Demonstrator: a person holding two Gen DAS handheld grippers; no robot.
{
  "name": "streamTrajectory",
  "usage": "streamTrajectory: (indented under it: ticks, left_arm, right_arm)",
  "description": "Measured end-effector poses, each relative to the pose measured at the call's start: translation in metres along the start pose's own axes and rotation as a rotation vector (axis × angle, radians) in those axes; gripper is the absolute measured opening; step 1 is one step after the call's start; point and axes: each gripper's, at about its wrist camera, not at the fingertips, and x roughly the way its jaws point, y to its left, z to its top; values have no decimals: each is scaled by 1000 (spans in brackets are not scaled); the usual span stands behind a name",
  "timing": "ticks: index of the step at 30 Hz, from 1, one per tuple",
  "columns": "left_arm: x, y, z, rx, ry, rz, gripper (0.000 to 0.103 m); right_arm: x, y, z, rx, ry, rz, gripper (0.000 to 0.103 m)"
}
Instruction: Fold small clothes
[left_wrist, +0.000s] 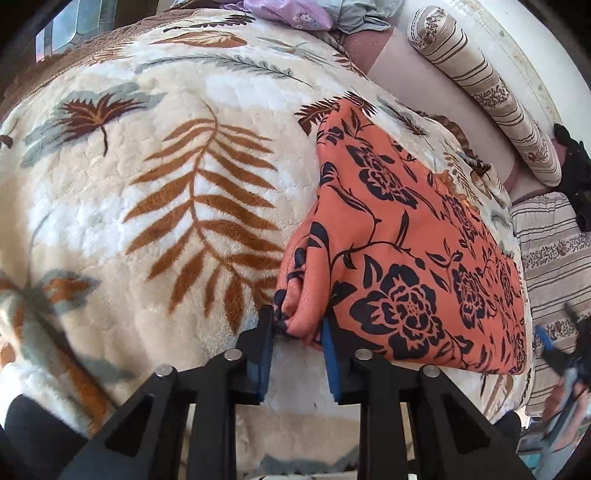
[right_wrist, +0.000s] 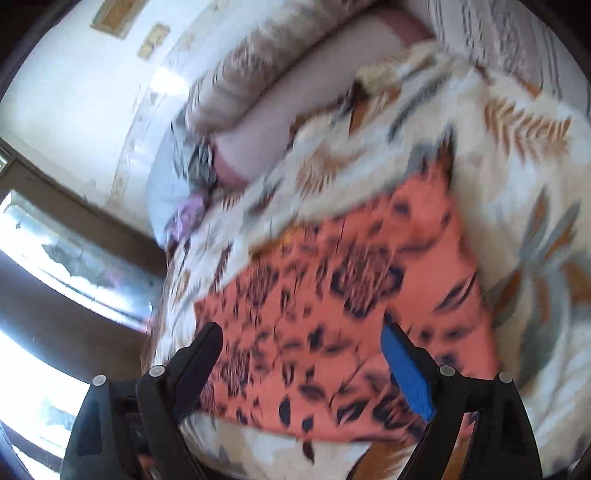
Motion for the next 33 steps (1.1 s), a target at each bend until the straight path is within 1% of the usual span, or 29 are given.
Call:
streamTrajectory:
  ticks: [1, 2, 3, 4, 5, 6, 7, 8, 9, 12, 14, 15, 16, 17, 18, 20, 21, 23, 24, 25, 26, 27, 28, 29, 31, 33]
  left_arm:
    - [-3, -3, 2, 9, 4, 7, 24]
    - [-7, -6, 4, 15, 6, 8, 24]
    - [-13, -9, 8, 16, 4, -1, 25]
    - [-19, -12, 11, 19, -8, -12, 32]
    - [-24, -16, 17, 33, -25, -16, 40]
    - [-30, -23, 27, 57, -63, -17, 65]
    - [-34, -28, 38, 72, -108, -17, 83]
    - [-33, -31, 47, 79, -145, -17, 83]
    - [-27, -36, 62, 87, -159, -21, 83]
    - [14, -44, 109, 94, -114, -47, 83]
    - [49, -43, 138, 65, -57, 6, 81]
    - [69, -41, 151, 67, -34, 20, 64]
    - [85, -37, 160, 74, -9, 55, 35]
    - [99, -30, 168, 56, 14, 79, 35]
    - [100, -26, 172, 24, -6, 47, 35]
    - [96, -23, 181, -21, -10, 31, 35]
    - [91, -23, 182, -25, -32, 39, 35]
    - [74, -25, 176, -24, -82, 96, 35]
    - [61, -27, 170, -21, -108, 100, 39]
    - [49, -29, 162, -14, -128, 87, 44]
    - [33, -34, 151, -2, -164, 72, 48]
    - [17, -39, 139, 15, -209, 63, 58]
    - [4, -47, 128, 42, -248, 56, 71]
    - [-7, -55, 116, 77, -280, 46, 74]
    - [-22, -73, 89, 127, -328, 40, 80]
    - [-19, -93, 70, 190, -315, 17, 80]
  right_arm:
    - [15, -4, -9, 0, 48, -44, 89]
    - [26, -9, -16, 9, 75, -74, 89]
    - [35, -17, -22, 33, 98, -86, 89]
    - [38, -23, -27, 62, 101, -85, 89]
    - [35, -24, -28, 68, 69, -71, 89]
    - [34, -26, -28, 69, 58, -64, 89]
    - [35, -27, -28, 71, 59, -60, 90]
    - [35, -27, -28, 68, 61, -57, 90]
    - [35, -27, -29, 61, 62, -55, 90]
    - [35, -27, -28, 52, 67, -43, 90]
    - [36, -29, -29, 62, 62, -25, 90]
    - [28, -34, -32, 66, 59, -15, 90]
    - [27, -36, -32, 68, 56, -5, 90]
    - [25, -39, -34, 69, 54, 6, 90]
    - [24, -42, -35, 72, 53, 19, 90]
    - [20, -48, -35, 92, 48, 45, 89]
    - [18, -52, -36, 105, 43, 56, 89]
    - [13, -58, -36, 156, 36, 70, 89]
    - [9, -60, -37, 187, 35, 64, 89]
    - [1, -60, -39, 221, 21, 66, 89]
    - [-9, -61, -43, 244, -2, 77, 90]
    - [-19, -62, -47, 265, -25, 87, 89]
    - [-29, -65, -55, 300, -54, 96, 89]
    - [-37, -68, -65, 339, -71, 103, 90]
    - [-42, -81, -86, 431, -64, 109, 90]
    - [-41, -97, -99, 506, -82, 85, 90]
